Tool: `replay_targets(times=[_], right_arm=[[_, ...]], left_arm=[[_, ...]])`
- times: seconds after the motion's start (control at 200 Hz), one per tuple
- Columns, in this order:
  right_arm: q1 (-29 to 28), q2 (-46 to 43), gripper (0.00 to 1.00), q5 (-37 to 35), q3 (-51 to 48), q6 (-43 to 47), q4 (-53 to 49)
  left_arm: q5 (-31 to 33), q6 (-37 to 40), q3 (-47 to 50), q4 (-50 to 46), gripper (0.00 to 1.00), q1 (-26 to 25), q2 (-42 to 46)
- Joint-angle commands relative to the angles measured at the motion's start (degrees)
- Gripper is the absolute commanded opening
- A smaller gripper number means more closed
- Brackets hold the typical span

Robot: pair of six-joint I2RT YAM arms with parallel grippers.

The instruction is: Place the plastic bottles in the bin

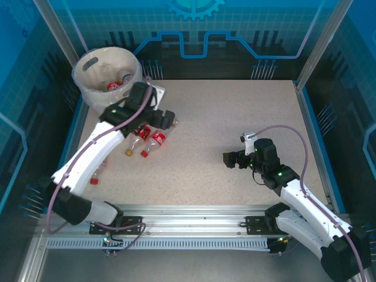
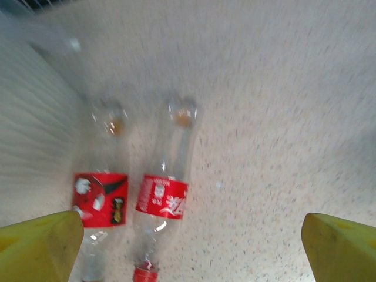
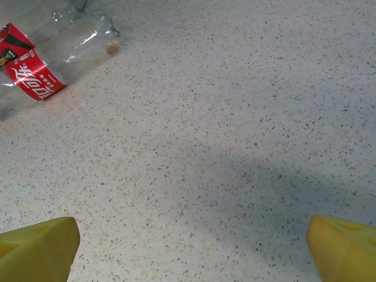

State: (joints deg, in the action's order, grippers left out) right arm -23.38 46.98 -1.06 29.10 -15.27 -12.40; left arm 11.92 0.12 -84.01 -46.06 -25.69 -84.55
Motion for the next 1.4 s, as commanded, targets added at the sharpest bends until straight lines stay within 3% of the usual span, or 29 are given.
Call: replay_targets(times=[0.0, 0.365, 0.69, 1.106, 1.396], right_arm=[[-0.79, -0.93, 1.0, -0.56, -0.85, -0.73, -0.02], [-1.34, -2.67, 1.0, -1.59, -1.2, -0.17, -1.97], [-1.39, -3.11, 1.0, -1.83, -1.33, 0.24, -2.05], [-1.41, -2.33, 1.0, -1.71, -1.07, 0.63, -1.79], [-1.41, -2.6, 1.0, -1.61, -1.15, 0.5, -2.0]], left_arm=[[-2.31, -0.97, -0.46, -0.35, 0.99, -0.31, -4.73], [-2.02, 1.87, -13.08, 0.86, 0.99, 0.62, -26.91], [-5.24, 4.86, -22.1, 0.38, 0.99, 4.53, -38.56], [-5.51, 5.24, -23.44, -2.27, 0.96, 6.44, -43.41], [-5.05, 5.22, -24.35, -2.43, 0.81, 6.88, -45.69]])
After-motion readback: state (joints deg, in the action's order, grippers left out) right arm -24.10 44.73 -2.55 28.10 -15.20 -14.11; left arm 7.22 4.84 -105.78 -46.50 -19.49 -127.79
